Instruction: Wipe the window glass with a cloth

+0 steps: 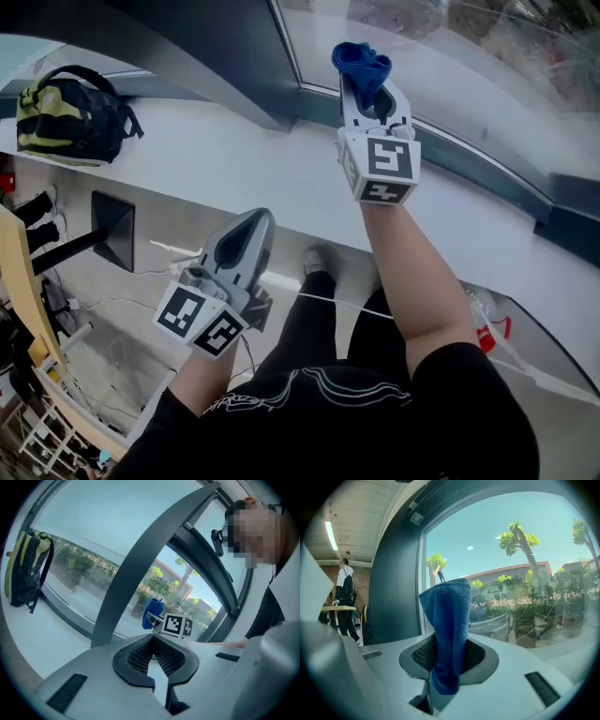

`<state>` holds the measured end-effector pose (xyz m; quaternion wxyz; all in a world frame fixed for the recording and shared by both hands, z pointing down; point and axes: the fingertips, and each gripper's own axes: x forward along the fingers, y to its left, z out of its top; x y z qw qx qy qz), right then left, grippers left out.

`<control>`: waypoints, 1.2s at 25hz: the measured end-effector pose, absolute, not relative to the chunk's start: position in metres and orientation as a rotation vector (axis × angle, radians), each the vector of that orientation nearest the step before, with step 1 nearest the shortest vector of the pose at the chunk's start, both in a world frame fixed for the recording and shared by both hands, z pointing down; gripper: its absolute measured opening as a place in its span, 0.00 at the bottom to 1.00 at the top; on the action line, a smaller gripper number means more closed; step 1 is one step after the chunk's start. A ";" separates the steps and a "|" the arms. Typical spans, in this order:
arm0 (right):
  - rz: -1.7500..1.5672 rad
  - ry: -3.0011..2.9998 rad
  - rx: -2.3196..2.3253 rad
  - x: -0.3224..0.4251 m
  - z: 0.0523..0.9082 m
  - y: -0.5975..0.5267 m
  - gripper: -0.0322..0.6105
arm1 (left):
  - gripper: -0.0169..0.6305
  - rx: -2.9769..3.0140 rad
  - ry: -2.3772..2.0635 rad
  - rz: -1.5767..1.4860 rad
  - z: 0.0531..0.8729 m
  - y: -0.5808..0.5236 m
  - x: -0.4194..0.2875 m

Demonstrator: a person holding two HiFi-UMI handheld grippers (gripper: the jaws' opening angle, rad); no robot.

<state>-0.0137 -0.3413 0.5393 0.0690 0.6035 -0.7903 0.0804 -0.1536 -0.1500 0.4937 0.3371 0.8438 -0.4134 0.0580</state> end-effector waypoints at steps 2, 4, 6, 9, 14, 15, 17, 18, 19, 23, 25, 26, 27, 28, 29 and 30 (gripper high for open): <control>0.246 -2.366 1.832 0.007 0.540 -0.335 0.20 | 0.03 2.211 -1.056 0.160 0.493 -0.147 -0.134; 0.247 -2.356 1.845 0.031 0.540 -0.327 0.19 | 0.03 2.222 -1.037 0.170 0.492 -0.144 -0.112; 0.244 -2.338 1.861 0.059 0.540 -0.317 0.20 | 0.03 2.234 -1.015 0.179 0.490 -0.139 -0.087; 0.225 -2.313 1.871 0.098 0.542 -0.301 0.20 | 0.03 2.253 -0.983 0.189 0.491 -0.132 -0.050; 0.239 -2.279 1.916 0.162 0.547 -0.278 0.19 | 0.03 2.276 -0.928 0.210 0.494 -0.121 0.011; 0.243 -2.268 1.924 0.175 0.548 -0.273 0.19 | 0.03 2.281 -0.916 0.213 0.494 -0.119 0.024; 0.245 -2.248 1.937 0.200 0.549 -0.264 0.20 | 0.03 2.291 -0.890 0.223 0.494 -0.116 0.048; 0.241 -2.243 1.940 0.212 0.549 -0.260 0.19 | 0.03 2.294 -0.878 0.227 0.493 -0.114 0.059; 0.235 -2.240 1.940 0.223 0.548 -0.257 0.20 | 0.03 2.298 -0.867 0.230 0.493 -0.113 0.071; 0.240 -2.210 1.955 0.268 0.548 -0.239 0.20 | 0.03 2.312 -0.822 0.241 0.489 -0.105 0.117; 0.250 -2.196 1.985 0.292 0.544 -0.230 0.19 | 0.03 2.323 -0.798 0.249 0.489 -0.100 0.140; 0.254 -2.186 2.000 0.305 0.543 -0.225 0.20 | 0.03 2.327 -0.787 0.252 0.489 -0.097 0.151; 0.249 -2.174 2.009 0.318 0.544 -0.219 0.19 | 0.03 2.331 -0.778 0.254 0.489 -0.095 0.162; 0.241 -2.164 2.013 0.331 0.546 -0.214 0.20 | 0.03 2.334 -0.769 0.256 0.489 -0.093 0.173; 0.239 -2.154 2.016 0.342 0.548 -0.209 0.20 | 0.03 2.336 -0.761 0.258 0.490 -0.092 0.182; 0.242 -2.143 2.021 0.353 0.550 -0.204 0.19 | 0.03 2.337 -0.751 0.259 0.491 -0.090 0.191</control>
